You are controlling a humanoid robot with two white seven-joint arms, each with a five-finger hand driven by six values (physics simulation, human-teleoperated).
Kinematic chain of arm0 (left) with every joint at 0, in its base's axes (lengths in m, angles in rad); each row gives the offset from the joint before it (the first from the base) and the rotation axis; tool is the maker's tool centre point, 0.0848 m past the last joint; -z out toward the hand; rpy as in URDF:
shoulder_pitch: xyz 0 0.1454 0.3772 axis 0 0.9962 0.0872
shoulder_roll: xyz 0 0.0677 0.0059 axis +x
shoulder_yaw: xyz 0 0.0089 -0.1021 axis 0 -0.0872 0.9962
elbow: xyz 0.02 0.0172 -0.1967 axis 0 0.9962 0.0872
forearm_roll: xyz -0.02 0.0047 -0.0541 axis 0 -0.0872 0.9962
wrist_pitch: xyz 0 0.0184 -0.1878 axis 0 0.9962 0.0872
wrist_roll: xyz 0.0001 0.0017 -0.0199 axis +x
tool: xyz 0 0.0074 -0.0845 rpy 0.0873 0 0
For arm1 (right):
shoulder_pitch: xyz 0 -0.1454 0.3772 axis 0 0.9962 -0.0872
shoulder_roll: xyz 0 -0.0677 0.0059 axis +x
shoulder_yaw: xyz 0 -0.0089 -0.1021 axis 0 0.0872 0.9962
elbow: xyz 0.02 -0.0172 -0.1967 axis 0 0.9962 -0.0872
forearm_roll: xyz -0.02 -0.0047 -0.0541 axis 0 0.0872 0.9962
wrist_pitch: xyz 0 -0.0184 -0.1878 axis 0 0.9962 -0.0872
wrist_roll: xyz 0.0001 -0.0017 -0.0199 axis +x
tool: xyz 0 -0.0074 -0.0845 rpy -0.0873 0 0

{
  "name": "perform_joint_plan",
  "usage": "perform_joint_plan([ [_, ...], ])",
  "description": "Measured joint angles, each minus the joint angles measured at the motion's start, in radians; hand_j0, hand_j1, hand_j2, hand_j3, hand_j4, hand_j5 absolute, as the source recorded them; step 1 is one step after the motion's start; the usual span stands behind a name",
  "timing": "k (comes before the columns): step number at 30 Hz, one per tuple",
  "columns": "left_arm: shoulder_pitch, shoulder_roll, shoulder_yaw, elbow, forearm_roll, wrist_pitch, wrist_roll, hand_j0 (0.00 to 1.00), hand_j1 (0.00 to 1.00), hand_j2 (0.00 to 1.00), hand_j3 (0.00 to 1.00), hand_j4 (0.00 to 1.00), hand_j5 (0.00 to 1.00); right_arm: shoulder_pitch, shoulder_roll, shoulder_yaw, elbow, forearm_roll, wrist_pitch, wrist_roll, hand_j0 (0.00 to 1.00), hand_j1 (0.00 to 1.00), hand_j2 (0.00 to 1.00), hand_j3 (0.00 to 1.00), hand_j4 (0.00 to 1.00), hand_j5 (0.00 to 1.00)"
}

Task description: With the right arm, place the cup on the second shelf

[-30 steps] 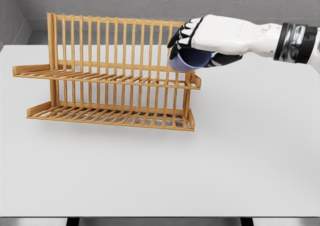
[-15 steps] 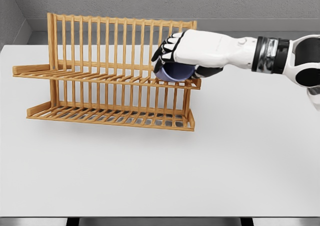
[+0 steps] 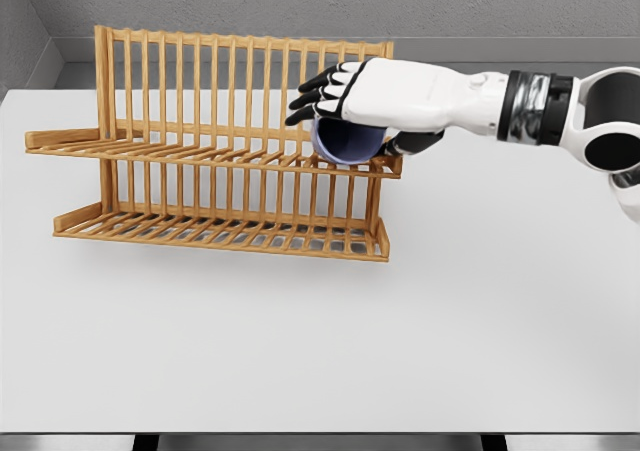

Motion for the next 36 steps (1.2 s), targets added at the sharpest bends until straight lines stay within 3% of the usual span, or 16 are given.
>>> perform_joint_plan([
  [11,0.0,0.0,0.0,0.0,0.0,0.0,0.0,1.0,1.0,1.0,1.0,1.0,1.0,-0.011,-0.01,-0.092,0.0,0.0,-0.023,0.001,1.0,1.0,1.0,1.0,1.0,1.0],
  [16,0.0,0.0,0.0,0.0,0.0,0.0,0.0,1.0,1.0,1.0,1.0,1.0,1.0,0.006,-0.062,-0.158,0.0,-0.001,-0.064,0.001,1.0,1.0,1.0,1.0,1.0,1.0],
  [22,0.0,0.0,0.0,0.0,0.0,0.0,0.0,1.0,1.0,1.0,1.0,1.0,1.0,0.166,-0.176,-0.293,0.0,-0.005,-0.175,0.002,1.0,1.0,1.0,1.0,1.0,1.0],
  [24,0.0,0.0,0.0,0.0,0.0,0.0,0.0,1.0,1.0,1.0,1.0,1.0,1.0,0.193,-0.194,-0.326,0.001,-0.007,-0.208,0.002,1.0,1.0,1.0,1.0,1.0,1.0],
  [27,0.0,0.0,0.0,0.0,0.0,0.0,0.0,1.0,1.0,1.0,1.0,1.0,1.0,0.314,-0.2,-0.396,0.0,-0.005,-0.232,0.002,1.0,1.0,1.0,1.0,1.0,1.0],
  [30,0.0,0.0,0.0,0.0,0.0,0.0,0.0,1.0,1.0,1.0,1.0,1.0,1.0,0.327,-0.195,-0.448,0.0,-0.006,-0.24,0.001,1.0,1.0,1.0,1.0,1.0,1.0],
  [36,0.0,0.0,0.0,0.0,0.0,0.0,0.0,1.0,1.0,1.0,1.0,1.0,1.0,0.407,-0.186,-0.467,0.001,-0.004,-0.246,0.001,1.0,1.0,1.0,1.0,1.0,1.0],
])
